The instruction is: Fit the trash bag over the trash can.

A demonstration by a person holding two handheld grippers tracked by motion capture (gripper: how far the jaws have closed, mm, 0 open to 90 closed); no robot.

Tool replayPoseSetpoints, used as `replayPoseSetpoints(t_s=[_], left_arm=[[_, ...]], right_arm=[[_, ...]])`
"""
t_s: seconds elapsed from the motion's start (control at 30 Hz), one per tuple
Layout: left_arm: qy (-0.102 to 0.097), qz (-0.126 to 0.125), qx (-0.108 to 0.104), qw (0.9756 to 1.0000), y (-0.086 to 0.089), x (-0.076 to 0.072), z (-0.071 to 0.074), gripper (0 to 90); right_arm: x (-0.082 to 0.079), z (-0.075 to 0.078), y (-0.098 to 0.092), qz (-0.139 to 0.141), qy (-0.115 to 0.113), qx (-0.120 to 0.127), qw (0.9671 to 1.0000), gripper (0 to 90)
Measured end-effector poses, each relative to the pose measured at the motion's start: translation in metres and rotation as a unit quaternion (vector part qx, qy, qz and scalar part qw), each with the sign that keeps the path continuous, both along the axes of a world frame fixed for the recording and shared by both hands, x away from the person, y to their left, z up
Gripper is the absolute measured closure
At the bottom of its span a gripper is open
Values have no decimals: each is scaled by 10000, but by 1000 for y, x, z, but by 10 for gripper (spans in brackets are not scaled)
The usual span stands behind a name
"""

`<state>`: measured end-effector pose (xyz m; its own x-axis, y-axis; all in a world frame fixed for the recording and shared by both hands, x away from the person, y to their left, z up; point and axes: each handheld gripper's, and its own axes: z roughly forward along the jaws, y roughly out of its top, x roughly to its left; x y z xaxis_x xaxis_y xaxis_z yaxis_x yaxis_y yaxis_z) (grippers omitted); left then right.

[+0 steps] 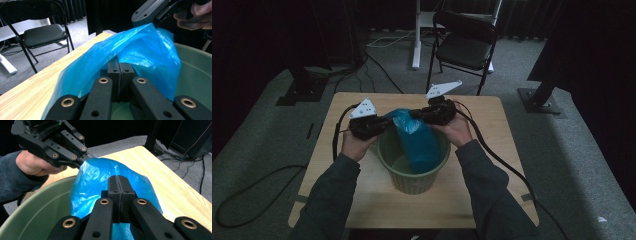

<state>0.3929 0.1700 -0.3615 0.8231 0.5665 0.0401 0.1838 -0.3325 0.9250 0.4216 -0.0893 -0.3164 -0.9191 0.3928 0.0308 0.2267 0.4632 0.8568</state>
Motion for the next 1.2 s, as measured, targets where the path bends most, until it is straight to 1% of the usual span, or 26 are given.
replayPoseSetpoints(t_s=[0.23, 0.3, 0.4, 0.47, 0.67, 0.93, 1.07, 1.2], left_arm=[[22, 107, -28, 9999, 8, 0, -4, 894], [23, 147, -24, 9999, 12, -1, -5, 894], [32, 200, -64, 9998, 17, -2, -5, 894], [29, 228, -82, 9997, 21, -2, -6, 894], [93, 345, -135, 9993, 29, -2, -12, 894], [166, 418, -116, 9989, 35, -2, -20, 894], [213, 443, -65, 9988, 36, -2, -25, 894], [227, 467, -77, 9986, 36, -1, -27, 894]], right_arm=[[-3, -2, 0, -29, -69, -203, 9998, 899], [-5, -3, -2, -56, -114, -184, 9997, 899], [-5, -6, -9, -133, -91, -172, 9997, 899], [-4, -8, -14, -187, -95, -215, 9995, 899], [-6, -13, -27, -289, -75, -223, 9993, 900], [-12, -22, -45, -402, -36, -245, 9989, 900], [-14, -26, -52, -464, -10, -269, 9986, 900], [-14, -30, -56, -514, 46, -265, 9983, 900]])
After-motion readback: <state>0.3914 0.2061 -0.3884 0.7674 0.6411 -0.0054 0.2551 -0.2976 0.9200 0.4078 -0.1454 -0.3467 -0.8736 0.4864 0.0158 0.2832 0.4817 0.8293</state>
